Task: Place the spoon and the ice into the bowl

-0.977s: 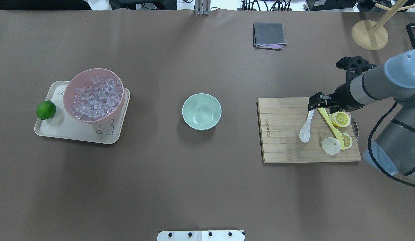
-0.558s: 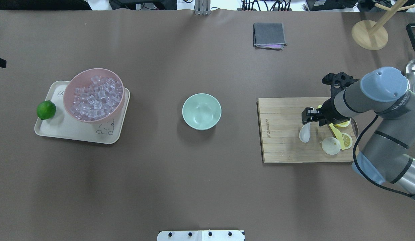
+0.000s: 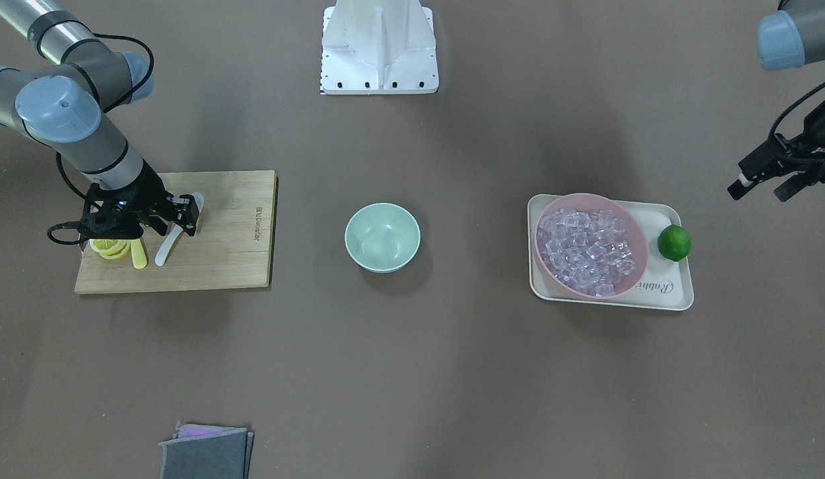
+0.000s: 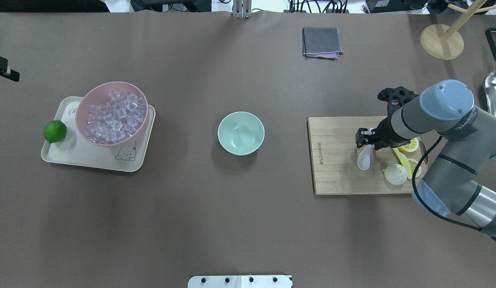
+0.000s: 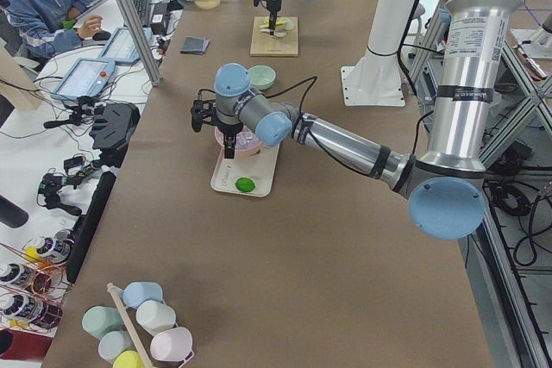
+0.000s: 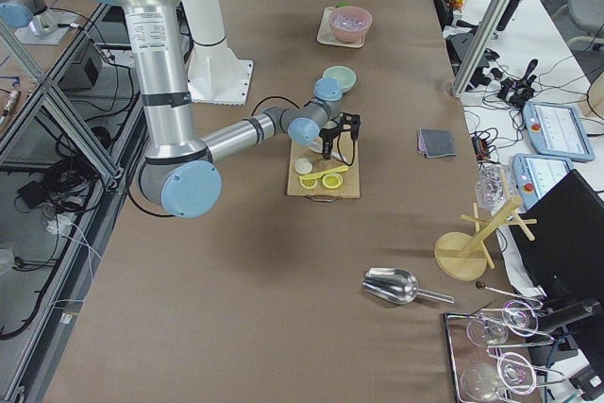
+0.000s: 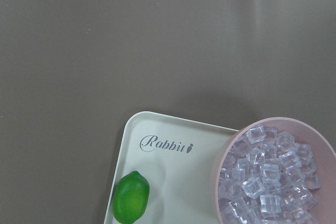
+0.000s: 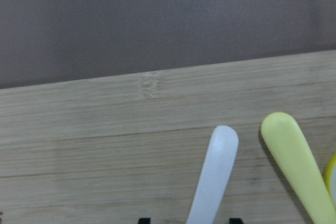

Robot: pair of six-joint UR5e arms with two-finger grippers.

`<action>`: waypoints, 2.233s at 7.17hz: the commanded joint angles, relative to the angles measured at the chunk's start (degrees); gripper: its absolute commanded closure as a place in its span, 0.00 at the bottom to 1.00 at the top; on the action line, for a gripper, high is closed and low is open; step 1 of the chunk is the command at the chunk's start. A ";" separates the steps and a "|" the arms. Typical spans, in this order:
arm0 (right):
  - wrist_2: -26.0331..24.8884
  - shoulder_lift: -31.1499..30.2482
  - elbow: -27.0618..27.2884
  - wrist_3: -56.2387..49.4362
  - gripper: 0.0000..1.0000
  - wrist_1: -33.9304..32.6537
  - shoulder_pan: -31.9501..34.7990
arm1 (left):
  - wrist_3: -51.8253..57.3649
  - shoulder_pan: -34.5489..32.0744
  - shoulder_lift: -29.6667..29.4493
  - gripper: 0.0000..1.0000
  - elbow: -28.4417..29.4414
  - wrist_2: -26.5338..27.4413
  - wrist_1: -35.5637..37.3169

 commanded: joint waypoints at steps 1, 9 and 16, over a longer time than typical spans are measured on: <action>-0.06 0.42 -0.36 -0.01 0.60 0.16 0.17 | -0.02 0.04 -0.01 0.02 0.05 0.03 0.00; 0.12 12.77 -1.58 13.39 1.00 -2.99 1.14 | -10.36 8.79 -5.80 0.02 0.23 7.09 0.52; -13.85 30.38 -11.33 30.74 1.00 -4.86 -8.34 | -8.90 22.09 -11.79 0.07 0.93 18.13 5.45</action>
